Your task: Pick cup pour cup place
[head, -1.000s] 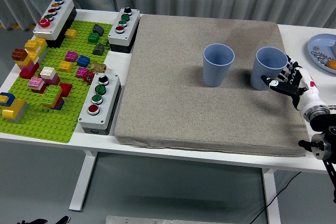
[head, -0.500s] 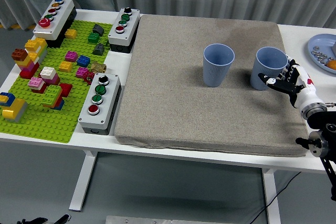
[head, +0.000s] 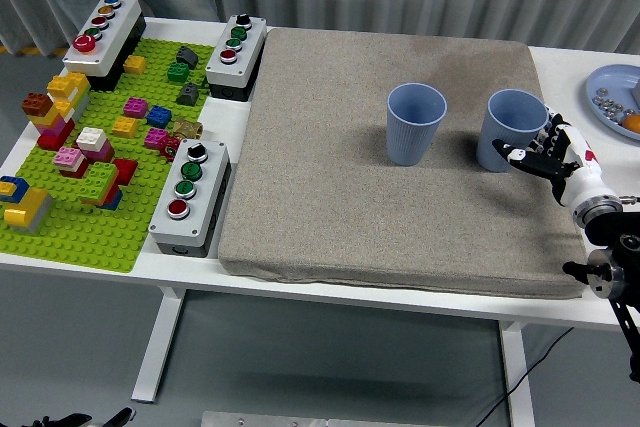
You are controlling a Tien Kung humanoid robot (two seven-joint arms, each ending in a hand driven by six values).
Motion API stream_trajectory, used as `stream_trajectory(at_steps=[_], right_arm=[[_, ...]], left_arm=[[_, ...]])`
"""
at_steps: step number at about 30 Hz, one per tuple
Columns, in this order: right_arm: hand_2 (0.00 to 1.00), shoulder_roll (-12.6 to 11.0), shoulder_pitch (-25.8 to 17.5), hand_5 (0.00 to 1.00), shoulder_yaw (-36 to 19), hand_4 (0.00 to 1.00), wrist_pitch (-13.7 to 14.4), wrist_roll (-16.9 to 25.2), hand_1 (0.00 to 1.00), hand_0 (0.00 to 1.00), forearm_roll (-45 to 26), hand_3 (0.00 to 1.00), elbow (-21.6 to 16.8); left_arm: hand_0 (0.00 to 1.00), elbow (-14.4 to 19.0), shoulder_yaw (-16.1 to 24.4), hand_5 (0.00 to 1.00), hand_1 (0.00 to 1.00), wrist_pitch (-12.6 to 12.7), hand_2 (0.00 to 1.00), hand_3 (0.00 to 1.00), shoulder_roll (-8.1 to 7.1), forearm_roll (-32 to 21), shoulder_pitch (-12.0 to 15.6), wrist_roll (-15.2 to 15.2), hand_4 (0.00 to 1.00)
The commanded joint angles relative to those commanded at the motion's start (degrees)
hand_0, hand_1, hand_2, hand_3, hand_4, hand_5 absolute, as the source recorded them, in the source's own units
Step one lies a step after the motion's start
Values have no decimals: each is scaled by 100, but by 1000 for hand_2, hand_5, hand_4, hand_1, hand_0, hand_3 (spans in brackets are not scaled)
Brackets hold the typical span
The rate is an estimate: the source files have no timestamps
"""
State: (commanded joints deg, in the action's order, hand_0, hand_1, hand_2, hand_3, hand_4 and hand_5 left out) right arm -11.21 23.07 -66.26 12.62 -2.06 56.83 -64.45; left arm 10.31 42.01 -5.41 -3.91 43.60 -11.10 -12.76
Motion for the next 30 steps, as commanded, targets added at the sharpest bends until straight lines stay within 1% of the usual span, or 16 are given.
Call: stream_trajectory(at_steps=[30], right_arm=[[960,110,207,187,135,840,-6,-7,867,946,-67,949,268]], left_arm=[[767,0,-22,998,759,-9,816,660,-8,34,-7,-9,497]])
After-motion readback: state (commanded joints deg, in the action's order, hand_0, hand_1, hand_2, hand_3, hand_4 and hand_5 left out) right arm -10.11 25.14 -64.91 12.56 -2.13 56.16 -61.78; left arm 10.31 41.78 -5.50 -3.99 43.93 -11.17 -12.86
